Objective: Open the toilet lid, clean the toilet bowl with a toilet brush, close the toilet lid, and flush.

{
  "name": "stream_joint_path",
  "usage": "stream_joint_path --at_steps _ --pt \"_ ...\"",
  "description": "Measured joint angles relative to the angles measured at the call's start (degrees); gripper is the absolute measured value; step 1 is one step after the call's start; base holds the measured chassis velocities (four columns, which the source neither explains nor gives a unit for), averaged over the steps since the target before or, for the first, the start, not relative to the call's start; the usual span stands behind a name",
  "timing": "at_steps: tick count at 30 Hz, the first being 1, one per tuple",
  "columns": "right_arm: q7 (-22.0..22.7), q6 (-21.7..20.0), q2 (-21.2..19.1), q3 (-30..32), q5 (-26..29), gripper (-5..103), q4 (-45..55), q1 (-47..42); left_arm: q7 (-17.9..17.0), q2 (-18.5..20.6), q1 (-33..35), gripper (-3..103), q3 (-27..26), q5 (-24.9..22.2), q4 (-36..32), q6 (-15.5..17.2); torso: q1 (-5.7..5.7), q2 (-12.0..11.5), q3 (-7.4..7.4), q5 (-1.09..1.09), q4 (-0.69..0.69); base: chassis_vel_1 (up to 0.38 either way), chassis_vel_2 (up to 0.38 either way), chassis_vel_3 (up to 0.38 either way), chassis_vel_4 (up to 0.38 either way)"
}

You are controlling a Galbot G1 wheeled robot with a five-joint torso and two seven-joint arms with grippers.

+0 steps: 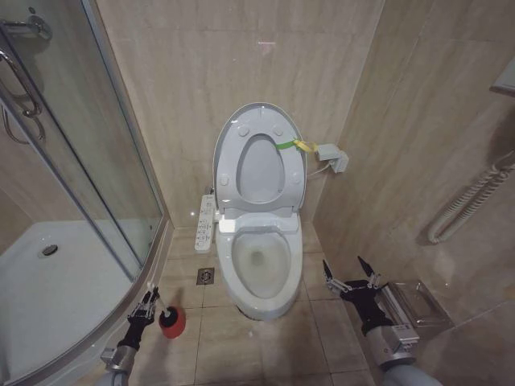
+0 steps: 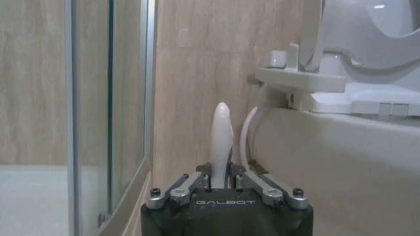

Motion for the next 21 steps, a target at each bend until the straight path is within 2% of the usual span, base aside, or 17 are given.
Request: stream_joint_path --at_steps 21 --pt "0.0 0.0 0.0 0.0 0.0 100 0.0 0.0 -0.4 -1.3 1.3 18 -0.6 0.3 1.8 0.0 0.03 0.1 0.04 0.00 0.00 0.000 0.000 0.000 0.000"
